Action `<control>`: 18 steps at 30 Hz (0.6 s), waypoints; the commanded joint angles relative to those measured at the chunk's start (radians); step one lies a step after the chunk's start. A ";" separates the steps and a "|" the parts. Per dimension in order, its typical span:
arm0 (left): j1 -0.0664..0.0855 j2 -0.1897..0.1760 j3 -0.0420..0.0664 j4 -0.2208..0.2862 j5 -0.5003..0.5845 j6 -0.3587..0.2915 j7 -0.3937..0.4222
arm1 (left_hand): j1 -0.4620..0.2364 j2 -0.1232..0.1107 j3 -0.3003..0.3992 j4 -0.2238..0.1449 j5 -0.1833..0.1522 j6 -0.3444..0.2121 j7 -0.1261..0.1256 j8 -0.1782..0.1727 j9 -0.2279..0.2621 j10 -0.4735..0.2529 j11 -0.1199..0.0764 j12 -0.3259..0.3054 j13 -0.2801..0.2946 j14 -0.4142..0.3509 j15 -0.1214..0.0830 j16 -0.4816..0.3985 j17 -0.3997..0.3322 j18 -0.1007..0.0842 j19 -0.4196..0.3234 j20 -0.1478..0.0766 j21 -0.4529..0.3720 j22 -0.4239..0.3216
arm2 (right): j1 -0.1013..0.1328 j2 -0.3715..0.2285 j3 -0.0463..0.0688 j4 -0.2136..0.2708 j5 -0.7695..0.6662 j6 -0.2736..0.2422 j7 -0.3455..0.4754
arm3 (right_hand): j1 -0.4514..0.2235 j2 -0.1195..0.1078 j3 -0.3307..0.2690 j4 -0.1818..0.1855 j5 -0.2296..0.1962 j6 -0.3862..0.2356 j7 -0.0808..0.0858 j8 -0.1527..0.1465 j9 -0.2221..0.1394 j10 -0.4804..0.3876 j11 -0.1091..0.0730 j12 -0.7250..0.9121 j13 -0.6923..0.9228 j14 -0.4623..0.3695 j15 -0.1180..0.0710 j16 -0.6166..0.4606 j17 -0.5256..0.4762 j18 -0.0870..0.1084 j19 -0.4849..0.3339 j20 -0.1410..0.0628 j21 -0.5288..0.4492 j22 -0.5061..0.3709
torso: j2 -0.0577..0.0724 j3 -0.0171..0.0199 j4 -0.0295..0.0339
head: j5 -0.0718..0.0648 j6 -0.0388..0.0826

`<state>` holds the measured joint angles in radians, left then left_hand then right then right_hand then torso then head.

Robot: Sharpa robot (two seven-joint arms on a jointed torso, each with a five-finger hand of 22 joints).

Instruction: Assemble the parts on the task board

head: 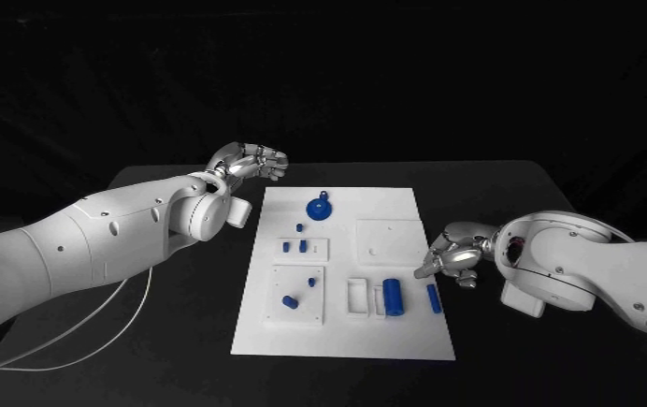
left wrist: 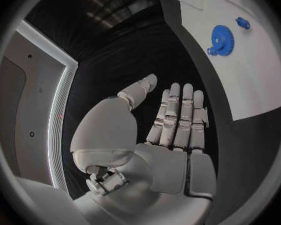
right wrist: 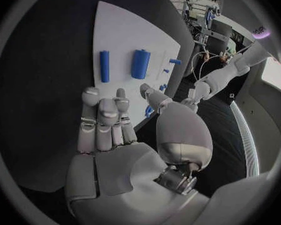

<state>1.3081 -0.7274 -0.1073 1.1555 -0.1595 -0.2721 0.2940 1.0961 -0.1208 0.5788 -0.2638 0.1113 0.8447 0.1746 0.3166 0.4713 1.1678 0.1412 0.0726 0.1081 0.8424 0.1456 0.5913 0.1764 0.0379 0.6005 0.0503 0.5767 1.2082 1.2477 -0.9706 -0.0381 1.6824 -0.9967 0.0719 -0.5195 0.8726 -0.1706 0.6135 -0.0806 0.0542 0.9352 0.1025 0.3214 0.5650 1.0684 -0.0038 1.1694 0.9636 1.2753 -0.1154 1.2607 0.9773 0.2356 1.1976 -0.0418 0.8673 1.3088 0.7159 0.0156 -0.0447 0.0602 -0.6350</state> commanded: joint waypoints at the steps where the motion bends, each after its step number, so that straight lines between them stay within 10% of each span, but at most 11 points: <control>1: -0.001 -0.003 0.001 0.008 0.005 0.017 0.022 | -0.020 -0.006 -0.008 0.007 -0.003 -0.010 -0.002 0.005 0.000 -0.010 -0.001 -0.001 -0.002 -0.001 0.006 -0.007 0.003 0.019 0.001 0.000 -0.007 0.003 | 0.000 0.002 -0.009 0.007 0.039 0.058 -0.057 | -0.026 -0.001 -0.002 0.019 -0.005 0.014 0.001 0.005 0.004 0.008 -0.005 -0.001 0.003 0.006 -0.002 0.001 0.005 0.026 0.032 -0.023 0.006 0.015 | 0.000 -0.0017 0.0002 | -0.009 -0.004; 7: -0.001 -0.011 0.000 0.015 0.011 0.016 0.024 | -0.045 -0.014 -0.017 0.020 0.001 -0.012 -0.001 0.004 -0.001 -0.013 0.001 -0.002 -0.004 -0.003 0.007 -0.016 0.011 0.020 -0.001 0.001 -0.011 0.007 | -0.001 0.017 -0.039 0.013 0.053 0.053 -0.058 | -0.070 -0.004 -0.032 0.040 -0.005 0.014 -0.002 0.004 0.013 0.016 -0.008 -0.005 0.009 0.008 -0.005 0.005 0.016 0.026 0.033 -0.028 0.016 0.018 | 0.000 -0.0046 0.0013 | -0.024 -0.011; 18: -0.001 -0.015 0.000 0.022 0.024 0.017 0.027 | -0.177 -0.009 -0.147 0.031 -0.055 -0.032 0.004 -0.002 -0.005 -0.023 0.002 -0.001 -0.012 -0.008 0.009 -0.042 0.038 0.027 -0.007 0.003 -0.035 0.015 | -0.010 0.062 -0.055 0.008 0.050 0.033 -0.052 | -0.141 0.027 -0.116 0.054 -0.005 -0.007 0.001 -0.014 0.016 0.019 -0.006 -0.010 0.026 0.006 -0.003 0.008 0.033 0.026 0.018 -0.038 0.028 0.019 | 0.001 -0.0038 0.0013 | -0.037 -0.022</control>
<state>1.3071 -0.7427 -0.1078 1.1736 -0.1479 -0.2684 0.3028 0.9240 -0.1296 0.4359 -0.2322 0.0611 0.8164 0.1785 0.3166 0.4678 1.1521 0.1431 0.0726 0.0977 0.8384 0.1495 0.5529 0.2132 0.0539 0.5969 0.0539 0.5455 1.2227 1.2399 -0.9120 -0.0932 1.6921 -0.9493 0.1009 -0.5692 0.7373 -0.1399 0.4975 -0.0278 0.0543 0.9351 0.1030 0.3096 0.5800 1.0797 -0.0073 1.1651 0.9902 1.2798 -0.1193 1.2645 1.0101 0.2319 1.1969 -0.0561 0.8906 1.3087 0.7155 0.0111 -0.0438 0.0240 -0.6556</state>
